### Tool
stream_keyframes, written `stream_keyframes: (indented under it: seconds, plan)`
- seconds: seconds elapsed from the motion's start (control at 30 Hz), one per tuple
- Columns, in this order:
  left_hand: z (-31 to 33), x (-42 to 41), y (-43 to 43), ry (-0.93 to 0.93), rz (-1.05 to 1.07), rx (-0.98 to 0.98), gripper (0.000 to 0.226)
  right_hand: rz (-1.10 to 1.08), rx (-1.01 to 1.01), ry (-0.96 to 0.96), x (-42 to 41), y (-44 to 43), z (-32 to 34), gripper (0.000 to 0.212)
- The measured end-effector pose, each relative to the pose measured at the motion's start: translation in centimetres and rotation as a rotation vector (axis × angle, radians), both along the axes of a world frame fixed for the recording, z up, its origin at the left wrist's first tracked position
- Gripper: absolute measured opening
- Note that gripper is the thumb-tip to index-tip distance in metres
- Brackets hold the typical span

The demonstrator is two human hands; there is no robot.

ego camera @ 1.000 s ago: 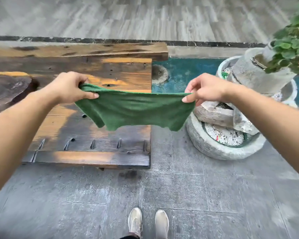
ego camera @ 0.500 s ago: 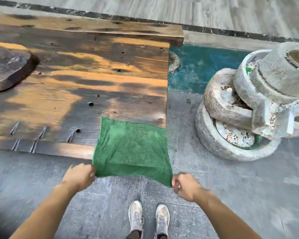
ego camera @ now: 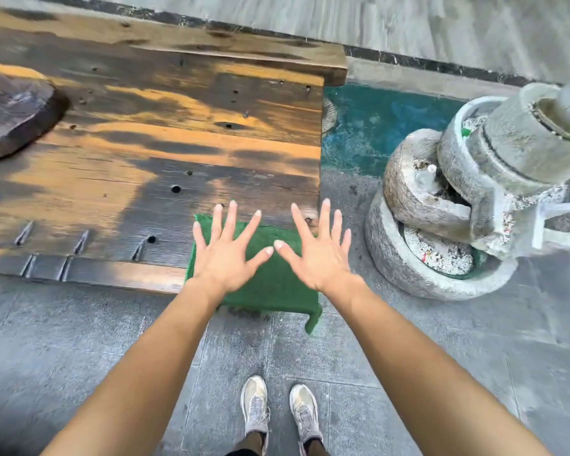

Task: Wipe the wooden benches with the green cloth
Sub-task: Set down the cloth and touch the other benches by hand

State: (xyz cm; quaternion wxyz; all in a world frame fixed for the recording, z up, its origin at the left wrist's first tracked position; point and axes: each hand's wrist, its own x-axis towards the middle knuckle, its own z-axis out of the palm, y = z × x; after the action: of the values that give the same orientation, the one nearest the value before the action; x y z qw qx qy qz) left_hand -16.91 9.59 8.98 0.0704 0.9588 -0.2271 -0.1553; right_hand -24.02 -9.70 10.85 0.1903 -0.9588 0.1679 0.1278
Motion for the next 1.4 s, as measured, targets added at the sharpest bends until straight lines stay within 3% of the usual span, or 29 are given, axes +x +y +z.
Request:
stream_keyframes:
  seconds: [0.13, 0.33, 0.6, 0.73, 1.1, 1.4]
  plan:
    - [5.9, 2.5, -0.5, -0.101, 0.090, -0.030, 0.084, -0.057, -0.056, -0.068, 3.7, -1.1, 6.8, 0.093]
    - [13.3, 2.5, -0.3, -0.145, 0.184, -0.010, 0.082, 0.067, -0.130, -0.140, 5.2, -2.5, 13.6, 0.101]
    - [18.7, -5.3, 3.6, -0.272, 0.503, -0.044, 0.088, 0.353, -0.136, -0.227, 3.4, -0.4, 17.7, 0.110]
    - [18.7, -14.4, 7.1, -0.324, 0.728, -0.008, 0.089, 0.591, -0.110, -0.285, -0.1, 4.1, 18.2, 0.108]
    - [18.1, -42.2, 18.1, -0.249, 1.305, 0.100, 0.086, 1.088, -0.057, -0.246, -15.8, 20.5, 18.0, 0.111]
    - [14.8, -71.4, 21.2, -0.132, 1.724, 0.162, 0.091, 1.518, 0.024, -0.175, -39.1, 32.1, 14.0, 0.109]
